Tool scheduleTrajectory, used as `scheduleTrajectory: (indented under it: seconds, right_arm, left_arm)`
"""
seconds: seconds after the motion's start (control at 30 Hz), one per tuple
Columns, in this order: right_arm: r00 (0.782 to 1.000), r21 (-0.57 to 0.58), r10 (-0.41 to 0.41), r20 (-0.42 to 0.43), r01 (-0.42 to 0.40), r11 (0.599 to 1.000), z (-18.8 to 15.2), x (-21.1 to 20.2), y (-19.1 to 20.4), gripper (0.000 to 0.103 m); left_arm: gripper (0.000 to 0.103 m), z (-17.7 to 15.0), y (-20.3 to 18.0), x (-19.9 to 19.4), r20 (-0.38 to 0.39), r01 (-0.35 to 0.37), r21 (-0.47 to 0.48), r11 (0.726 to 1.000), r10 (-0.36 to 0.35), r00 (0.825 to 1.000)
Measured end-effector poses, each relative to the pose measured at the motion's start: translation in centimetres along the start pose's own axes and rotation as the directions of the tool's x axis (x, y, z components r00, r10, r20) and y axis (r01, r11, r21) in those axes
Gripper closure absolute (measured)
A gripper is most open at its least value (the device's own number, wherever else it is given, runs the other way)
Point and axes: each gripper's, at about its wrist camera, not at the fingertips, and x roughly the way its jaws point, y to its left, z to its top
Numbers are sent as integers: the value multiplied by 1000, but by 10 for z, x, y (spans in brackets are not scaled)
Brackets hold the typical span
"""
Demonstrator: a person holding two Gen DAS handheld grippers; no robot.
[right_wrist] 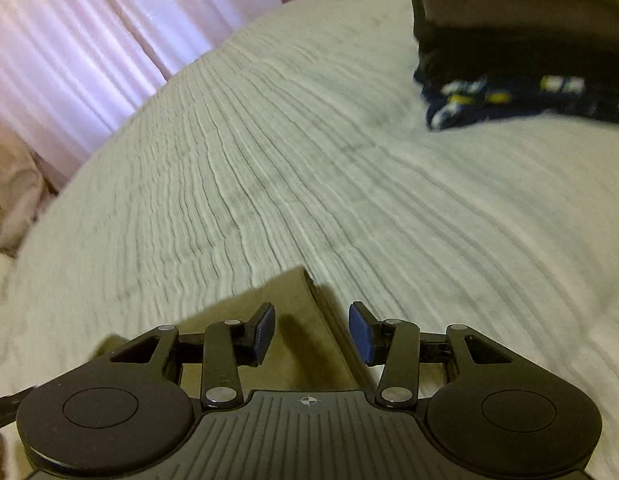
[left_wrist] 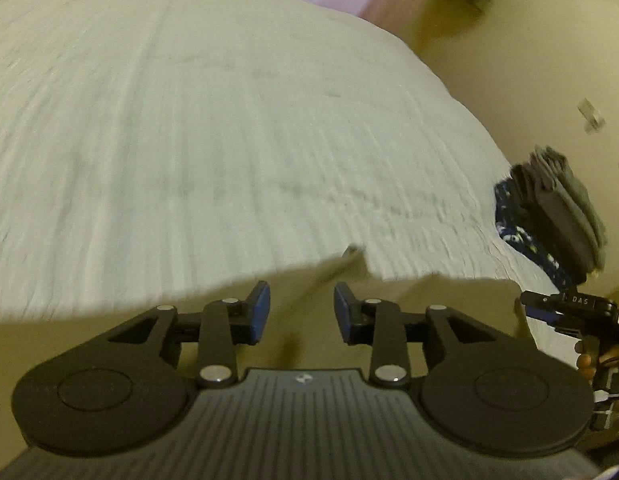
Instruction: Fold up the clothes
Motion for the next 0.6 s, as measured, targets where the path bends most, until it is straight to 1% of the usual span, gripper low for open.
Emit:
scheduleTrajectory:
  seconds: [0.07, 0.1, 0.2, 0.27, 0.3, 0.33, 0.37, 0.4, 0.43, 0.47, 0.53, 0.57, 0.6]
  right_arm:
    - [1000, 34, 26, -12, -26, 999, 4, 9, -7, 58]
    - [999, 47, 34, -15, -33, 998, 6, 13, -9, 58]
    - [998, 76, 61, -27, -59, 995, 9, 20, -15, 58]
    - [996, 81, 85, -31, -83, 993, 9, 22, -16, 58]
    - [995, 78, 96, -32, -93, 993, 8, 23, -16, 59]
    - [994, 74, 104, -31, -101, 992, 8, 24, -16, 59]
    - [995, 55, 100, -28, -99, 994, 8, 25, -16, 66]
    - [995, 29, 100, -23, -99, 995, 7, 25, -14, 86]
    - [995, 3, 100, -18, -100, 995, 5, 25, -13, 89]
    - [995, -24, 98, -10, -98, 995, 4, 24, -11, 92]
    - [997, -92, 63, 46, -59, 994, -2, 17, -5, 94]
    - [998, -95, 39, 51, -34, 995, -5, 20, -5, 94]
    - [998, -98, 15, 57, -9, 995, -9, 23, -5, 94]
  left_arm:
    - [66, 15, -7, 24, -23, 25, 38, 999, -24, 999]
    - [63, 23, -9, 38, -45, 45, 52, 998, -42, 998]
    - [63, 34, -16, 75, -131, 102, 71, 992, -92, 987]
    - [70, 35, -17, 96, -174, 104, 74, 992, -90, 981]
    - [75, 34, -16, 105, -194, 104, 69, 992, -89, 977]
    - [94, 33, -15, 115, -214, 105, 65, 992, -89, 973]
    - [102, 32, -13, 121, -229, 110, 57, 992, -94, 969]
    - [103, 30, -9, 122, -226, 120, 44, 992, -108, 968]
    - [103, 29, -5, 120, -199, 134, 24, 991, -127, 972]
    - [103, 28, 1, 117, -154, 150, -1, 989, -148, 977]
    - [103, 28, 13, 117, -68, 163, -52, 985, -167, 984]
    - [103, 26, 20, 119, -48, 161, -76, 984, -165, 985]
    - [103, 23, 22, 124, -52, 146, -81, 986, -151, 987]
